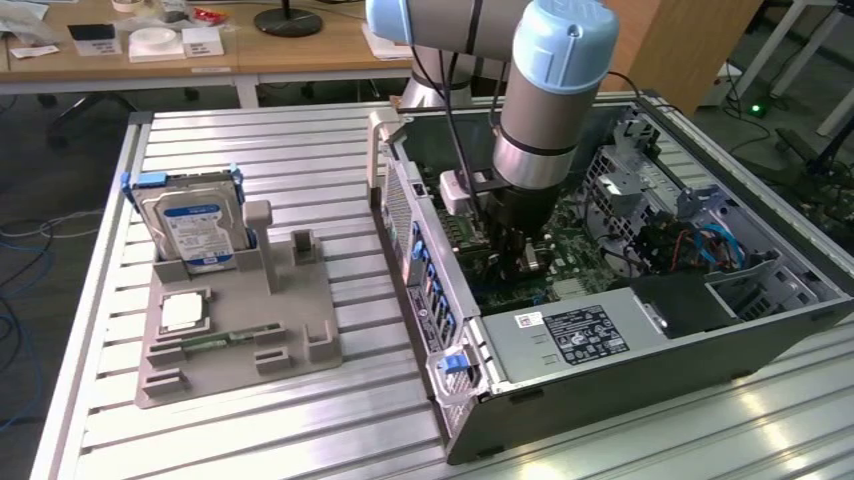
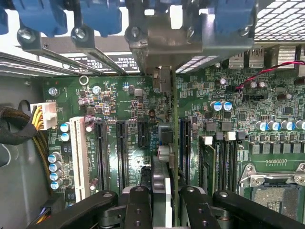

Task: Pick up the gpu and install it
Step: 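Insert the gpu into the slot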

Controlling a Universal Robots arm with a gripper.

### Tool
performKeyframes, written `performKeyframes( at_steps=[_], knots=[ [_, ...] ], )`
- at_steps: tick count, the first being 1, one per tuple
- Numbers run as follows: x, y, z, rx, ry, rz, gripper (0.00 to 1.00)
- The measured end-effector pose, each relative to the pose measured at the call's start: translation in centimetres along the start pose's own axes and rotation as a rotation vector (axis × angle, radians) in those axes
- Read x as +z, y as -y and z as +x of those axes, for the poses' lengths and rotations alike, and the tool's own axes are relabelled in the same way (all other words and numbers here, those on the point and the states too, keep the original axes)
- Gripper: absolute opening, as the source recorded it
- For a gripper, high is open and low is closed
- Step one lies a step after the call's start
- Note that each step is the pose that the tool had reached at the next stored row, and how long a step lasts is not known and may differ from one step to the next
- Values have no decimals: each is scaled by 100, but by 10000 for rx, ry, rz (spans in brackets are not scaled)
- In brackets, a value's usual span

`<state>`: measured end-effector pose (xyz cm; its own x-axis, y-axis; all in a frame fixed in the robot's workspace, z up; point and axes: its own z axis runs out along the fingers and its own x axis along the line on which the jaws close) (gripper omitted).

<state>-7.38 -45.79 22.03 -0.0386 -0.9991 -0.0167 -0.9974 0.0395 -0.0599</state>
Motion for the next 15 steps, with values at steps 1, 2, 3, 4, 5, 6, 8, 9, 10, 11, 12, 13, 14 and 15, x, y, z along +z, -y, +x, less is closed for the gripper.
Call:
performKeyframes(
  at_steps=[1, 2, 3, 4, 5, 6, 8, 9, 10, 11, 12, 13, 14, 15],
  knots=[
    [0, 0, 0, -1, 0, 0, 28],
    [0, -1, 0, -2, 1, 3, 28],
    [0, -3, 0, -1, 1, 8, 28],
    [0, -8, 0, -1, 3, 24, 28],
    [0, -11, 0, 0, 3, 35, 28],
    [0, -14, 0, 0, 3, 48, 28],
    [-1, -19, 0, -1, 5, 73, 28],
    [-1, -21, 1, -1, 5, 81, 28],
    [0, -23, 1, -3, 5, 85, 28],
    [2, -24, 1, -4, 5, 88, 28],
    [4, -26, 2, -3, 3, 88, 28],
    [9, -27, 2, -2, 1, 89, 28],
    [15, -28, 2, -2, 3, 92, 28],
    [21, -28, 1, -2, 6, 93, 28]
  ],
)
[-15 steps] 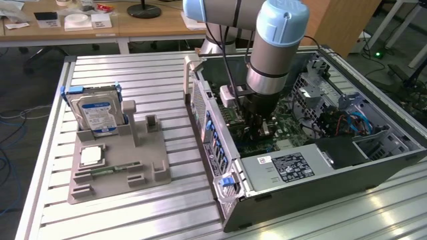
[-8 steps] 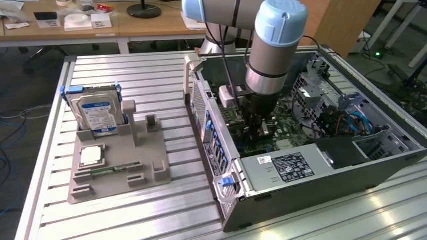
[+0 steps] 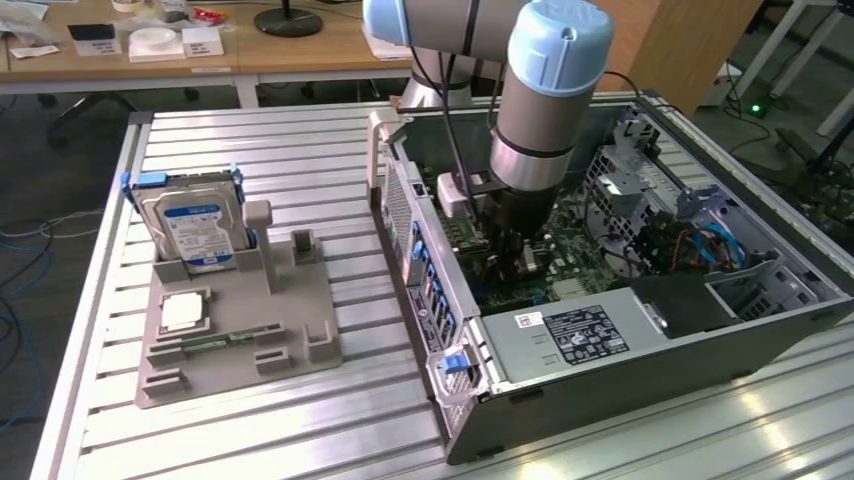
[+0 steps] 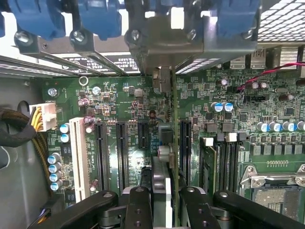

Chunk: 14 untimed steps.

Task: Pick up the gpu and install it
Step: 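Insert the gpu into the slot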

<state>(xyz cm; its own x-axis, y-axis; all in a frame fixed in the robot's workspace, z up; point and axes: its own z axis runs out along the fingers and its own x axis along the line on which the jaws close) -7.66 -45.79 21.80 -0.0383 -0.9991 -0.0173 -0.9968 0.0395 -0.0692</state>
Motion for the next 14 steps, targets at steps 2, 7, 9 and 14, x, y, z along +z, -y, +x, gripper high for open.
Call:
performKeyframes(
  at_steps=[2, 7, 9, 14],
  knots=[
    [14, -1, 1, -1, -4, -1, 28],
    [30, -5, 1, 1, -4, 0, 28],
    [30, -4, 1, 1, -3, 0, 28],
    [30, -5, 1, 0, -1, 3, 28]
  ],
)
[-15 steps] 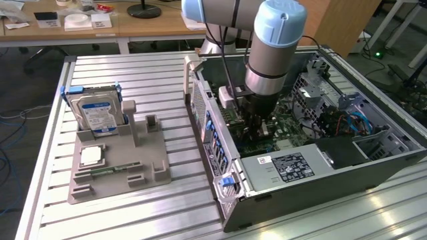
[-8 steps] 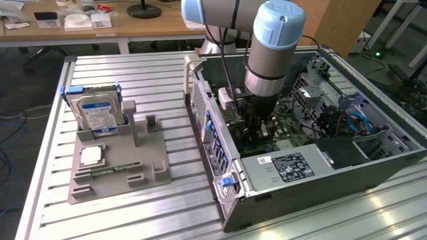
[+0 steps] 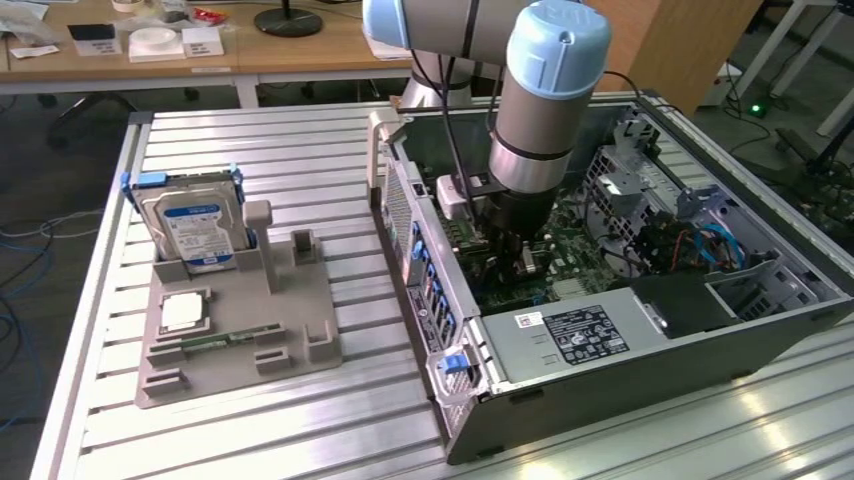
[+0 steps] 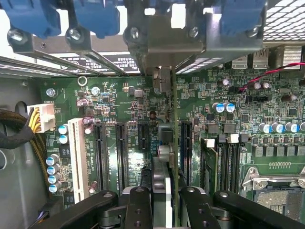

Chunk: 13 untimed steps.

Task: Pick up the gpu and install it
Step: 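Insert the gpu into the slot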

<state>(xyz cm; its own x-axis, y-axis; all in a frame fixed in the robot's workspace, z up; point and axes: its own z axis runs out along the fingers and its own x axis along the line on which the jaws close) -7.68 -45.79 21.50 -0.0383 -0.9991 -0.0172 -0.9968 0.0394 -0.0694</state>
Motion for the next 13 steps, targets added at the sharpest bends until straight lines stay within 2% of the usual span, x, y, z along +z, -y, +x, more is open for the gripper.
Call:
performKeyframes(
  at_steps=[3, 4, 5, 7, 13],
  knots=[
    [5, 0, -5, 4, 41, 11, 29],
    [-1, 0, -3, 4, 25, 9, 29],
    [-18, 1, -1, 2, 7, 2, 35],
    [-54, 3, -2, 2, 11, 5, 35],
    [-292, 21, -5, -1, 7, 22, 35]
  ],
)
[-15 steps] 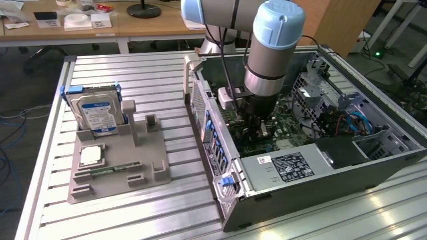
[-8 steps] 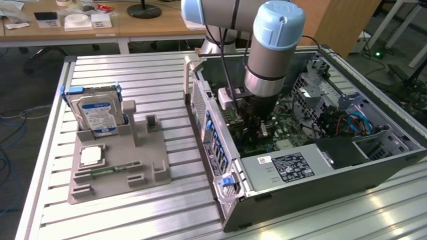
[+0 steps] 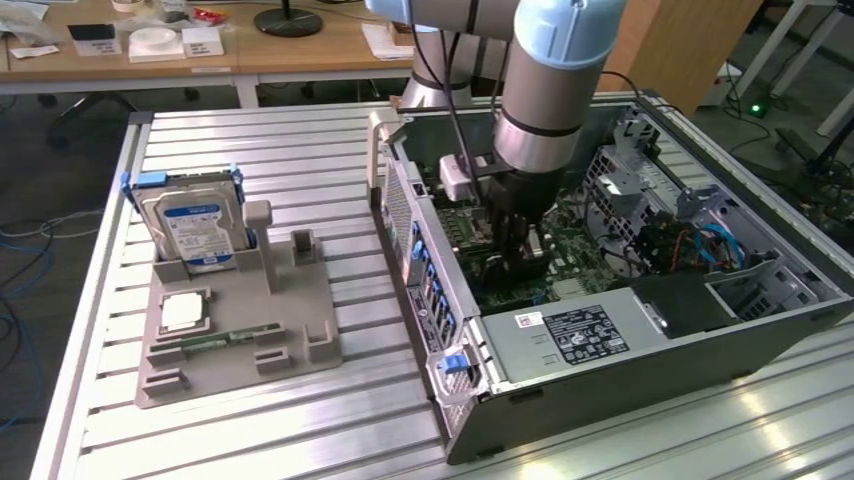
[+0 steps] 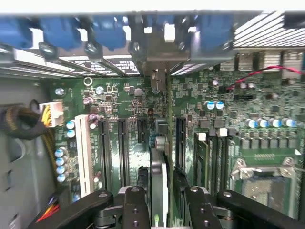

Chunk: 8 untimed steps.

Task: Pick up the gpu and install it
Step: 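Insert the gpu into the slot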

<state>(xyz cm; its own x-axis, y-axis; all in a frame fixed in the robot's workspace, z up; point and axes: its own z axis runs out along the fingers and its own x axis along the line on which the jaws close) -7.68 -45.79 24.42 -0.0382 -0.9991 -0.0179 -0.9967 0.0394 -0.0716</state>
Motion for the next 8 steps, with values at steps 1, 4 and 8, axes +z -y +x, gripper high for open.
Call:
performKeyframes(
  at_steps=[1, 4, 8],
  knots=[
    [-42, 2, -1, 1, 1, 5, 35],
    [-174, 12, -3, 1, 2, 16, 35],
    [-270, 19, -5, 1, 1, 40, 35]
  ],
)
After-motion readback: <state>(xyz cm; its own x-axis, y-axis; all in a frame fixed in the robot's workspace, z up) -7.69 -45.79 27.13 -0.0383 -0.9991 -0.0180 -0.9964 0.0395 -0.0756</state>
